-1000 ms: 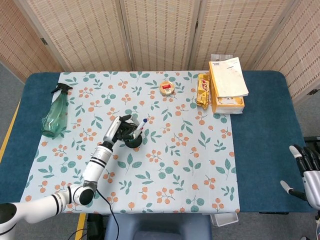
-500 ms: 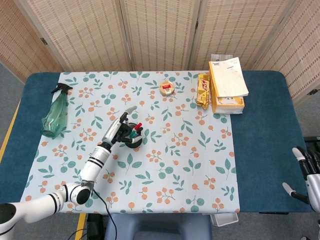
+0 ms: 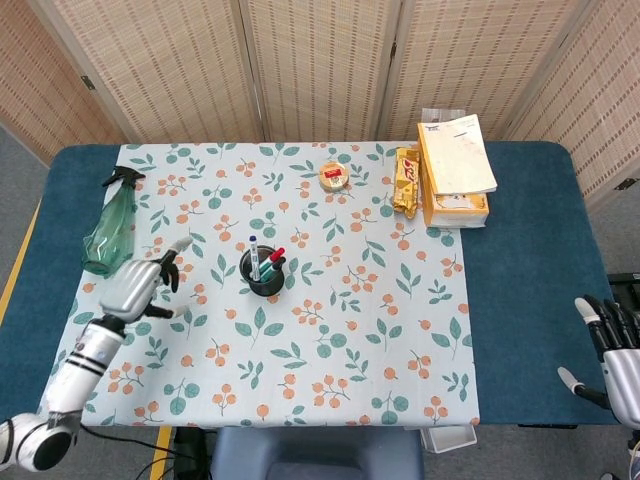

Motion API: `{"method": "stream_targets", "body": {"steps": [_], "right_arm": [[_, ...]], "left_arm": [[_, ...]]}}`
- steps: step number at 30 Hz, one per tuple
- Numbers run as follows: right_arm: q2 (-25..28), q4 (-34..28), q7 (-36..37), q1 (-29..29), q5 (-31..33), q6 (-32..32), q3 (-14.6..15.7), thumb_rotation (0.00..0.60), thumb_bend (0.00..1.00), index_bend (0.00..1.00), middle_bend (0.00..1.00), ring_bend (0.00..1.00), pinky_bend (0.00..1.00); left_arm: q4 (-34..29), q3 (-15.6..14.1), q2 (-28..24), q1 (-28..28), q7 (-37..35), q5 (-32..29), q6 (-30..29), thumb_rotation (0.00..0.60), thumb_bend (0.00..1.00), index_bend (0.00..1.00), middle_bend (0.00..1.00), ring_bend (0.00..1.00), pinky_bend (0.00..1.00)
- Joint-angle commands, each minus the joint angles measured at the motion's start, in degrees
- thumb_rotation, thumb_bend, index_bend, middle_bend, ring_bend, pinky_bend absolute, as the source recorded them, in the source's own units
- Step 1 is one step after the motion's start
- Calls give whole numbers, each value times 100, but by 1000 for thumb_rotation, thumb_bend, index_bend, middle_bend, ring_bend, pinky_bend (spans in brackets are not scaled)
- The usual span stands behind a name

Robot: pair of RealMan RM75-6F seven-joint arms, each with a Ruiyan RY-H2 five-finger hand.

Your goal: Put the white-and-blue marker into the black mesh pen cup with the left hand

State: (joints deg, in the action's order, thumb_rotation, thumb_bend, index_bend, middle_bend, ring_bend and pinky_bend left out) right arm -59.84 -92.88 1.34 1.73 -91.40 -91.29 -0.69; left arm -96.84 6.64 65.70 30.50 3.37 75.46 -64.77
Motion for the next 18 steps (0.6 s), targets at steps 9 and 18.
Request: {"method": "stream_targets", "body": {"steps": [9, 18], "right_arm": [[-77, -66, -273, -145, 232, 317, -79, 600, 181, 18, 66, 40, 0], [-75, -95, -330, -194, 587, 464, -217, 600, 183, 18, 66, 40, 0]], "left_arm": [[1084, -1086, 462, -2618, 1573, 487, -3056, 600, 135, 0, 0, 40, 357], [1366, -1149, 420, -2660, 1230, 1012, -2959, 600, 136, 0, 0, 10, 353]]}}
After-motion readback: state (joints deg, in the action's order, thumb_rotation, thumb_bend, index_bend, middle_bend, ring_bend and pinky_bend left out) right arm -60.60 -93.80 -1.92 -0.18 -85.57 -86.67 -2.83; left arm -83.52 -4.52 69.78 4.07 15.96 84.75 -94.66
